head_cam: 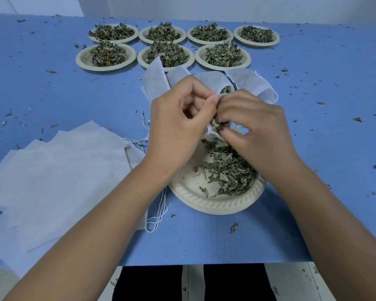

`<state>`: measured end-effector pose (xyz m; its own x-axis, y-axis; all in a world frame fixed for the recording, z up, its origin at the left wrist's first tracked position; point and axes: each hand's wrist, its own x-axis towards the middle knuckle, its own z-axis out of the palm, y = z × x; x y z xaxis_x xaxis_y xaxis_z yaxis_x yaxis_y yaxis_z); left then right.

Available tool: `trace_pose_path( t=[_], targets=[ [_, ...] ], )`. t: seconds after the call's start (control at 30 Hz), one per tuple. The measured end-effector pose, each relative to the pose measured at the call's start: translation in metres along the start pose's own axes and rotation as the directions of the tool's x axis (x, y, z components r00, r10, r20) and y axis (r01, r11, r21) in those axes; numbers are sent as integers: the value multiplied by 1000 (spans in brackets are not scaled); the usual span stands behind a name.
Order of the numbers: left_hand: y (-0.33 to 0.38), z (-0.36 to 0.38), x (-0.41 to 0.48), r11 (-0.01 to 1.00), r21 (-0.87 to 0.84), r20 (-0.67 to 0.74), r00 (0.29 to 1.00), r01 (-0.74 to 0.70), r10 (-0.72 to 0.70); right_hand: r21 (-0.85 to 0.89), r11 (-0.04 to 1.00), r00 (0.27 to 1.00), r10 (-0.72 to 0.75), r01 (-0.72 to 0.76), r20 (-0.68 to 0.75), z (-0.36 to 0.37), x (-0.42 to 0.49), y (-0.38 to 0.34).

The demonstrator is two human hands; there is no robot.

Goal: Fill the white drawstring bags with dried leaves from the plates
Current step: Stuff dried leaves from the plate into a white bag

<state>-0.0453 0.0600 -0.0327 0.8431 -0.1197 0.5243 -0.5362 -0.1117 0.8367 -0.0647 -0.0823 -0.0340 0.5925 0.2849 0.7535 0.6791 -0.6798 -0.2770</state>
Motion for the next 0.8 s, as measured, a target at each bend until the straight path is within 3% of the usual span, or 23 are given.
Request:
trace_pose_path(
  t=[0.07,0.23,0.33,0.47,0.53,0.67,0.7,0.8],
  targets=[
    [0,-1,1,1000,4,-46,999,12,-12,-53,998,999,-14,16,46,-1,0,0],
    [-2,-4,5,999,0,-162,986,37,-37,66,994,984,92,-83,-154,-13,-1,-3],
    [-1,-4,5,999,-12,-157,987,39,-41,43,998,999,50,-49,-19,-10,-2,-8],
    [0,-2,3,1000,-21,-91,996,8,-10,-83,992,972,109,-94,207,-1,-4,-6],
    [0,0,1,1000,-25,-70,998,3,-5,-74,992,965,122,-107,232,-1,-4,-3],
    [-1,-4,4,999,-29,-146,989,35,-39,-40,996,995,78,-81,-67,-13,-2,2],
    [0,-5,5,999,-40,-150,988,37,-43,-66,995,994,73,-79,-84,-14,-1,2],
    [3,-3,3,997,-75,-56,998,20,-24,-85,993,984,100,-88,148,-4,-3,-3]
  ],
)
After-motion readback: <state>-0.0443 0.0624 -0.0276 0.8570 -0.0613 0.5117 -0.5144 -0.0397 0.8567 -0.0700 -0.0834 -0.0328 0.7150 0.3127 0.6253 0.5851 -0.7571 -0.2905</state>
